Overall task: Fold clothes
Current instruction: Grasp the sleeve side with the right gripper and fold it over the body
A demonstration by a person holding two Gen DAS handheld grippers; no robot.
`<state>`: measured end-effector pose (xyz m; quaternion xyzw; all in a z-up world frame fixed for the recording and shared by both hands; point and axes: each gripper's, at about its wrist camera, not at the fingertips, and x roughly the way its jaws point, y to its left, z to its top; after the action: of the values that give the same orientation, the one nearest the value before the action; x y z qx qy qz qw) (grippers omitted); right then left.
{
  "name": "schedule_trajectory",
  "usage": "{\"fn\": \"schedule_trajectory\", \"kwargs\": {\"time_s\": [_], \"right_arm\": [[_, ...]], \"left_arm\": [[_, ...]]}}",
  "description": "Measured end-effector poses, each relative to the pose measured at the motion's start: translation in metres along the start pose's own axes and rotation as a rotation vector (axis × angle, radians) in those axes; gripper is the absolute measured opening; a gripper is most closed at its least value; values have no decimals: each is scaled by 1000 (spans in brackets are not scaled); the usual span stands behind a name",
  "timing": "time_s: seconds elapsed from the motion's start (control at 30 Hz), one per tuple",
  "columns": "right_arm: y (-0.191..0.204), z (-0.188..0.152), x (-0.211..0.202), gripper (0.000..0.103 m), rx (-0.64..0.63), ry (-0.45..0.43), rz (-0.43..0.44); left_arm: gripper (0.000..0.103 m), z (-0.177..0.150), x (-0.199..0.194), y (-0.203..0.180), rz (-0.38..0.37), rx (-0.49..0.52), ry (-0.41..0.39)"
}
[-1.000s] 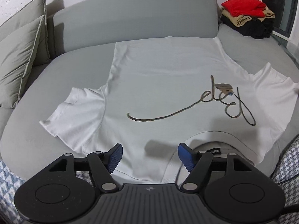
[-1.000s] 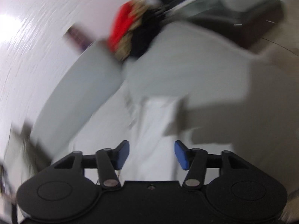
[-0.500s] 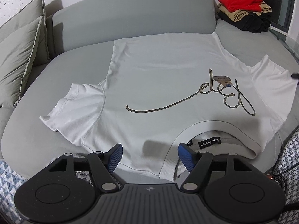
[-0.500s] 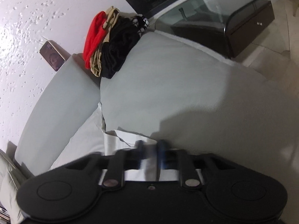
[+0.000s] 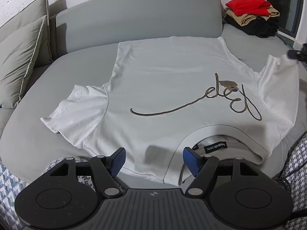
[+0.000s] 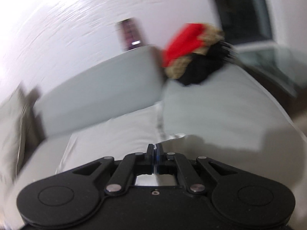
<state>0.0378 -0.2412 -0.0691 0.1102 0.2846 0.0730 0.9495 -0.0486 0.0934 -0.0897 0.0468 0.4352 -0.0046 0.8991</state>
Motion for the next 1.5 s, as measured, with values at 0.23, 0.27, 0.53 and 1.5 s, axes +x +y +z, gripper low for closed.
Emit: {"fn": "schedule_trajectory", "kwargs": {"time_s": [0.23, 0.27, 0.53, 1.5], "right_arm": [[76, -52, 10, 4, -413, 136, 100], [79, -58, 10, 11, -427, 172, 123], [30, -45, 9, 23, -173, 214, 0], [19, -87, -27, 40, 3, 211, 108]], "left_arm": [[68, -2, 3, 5, 12, -17, 13], [68, -2, 3, 6, 12, -18, 14], [68, -2, 10, 3, 3, -13, 32], [75, 4, 32, -5, 79, 65, 12]]}}
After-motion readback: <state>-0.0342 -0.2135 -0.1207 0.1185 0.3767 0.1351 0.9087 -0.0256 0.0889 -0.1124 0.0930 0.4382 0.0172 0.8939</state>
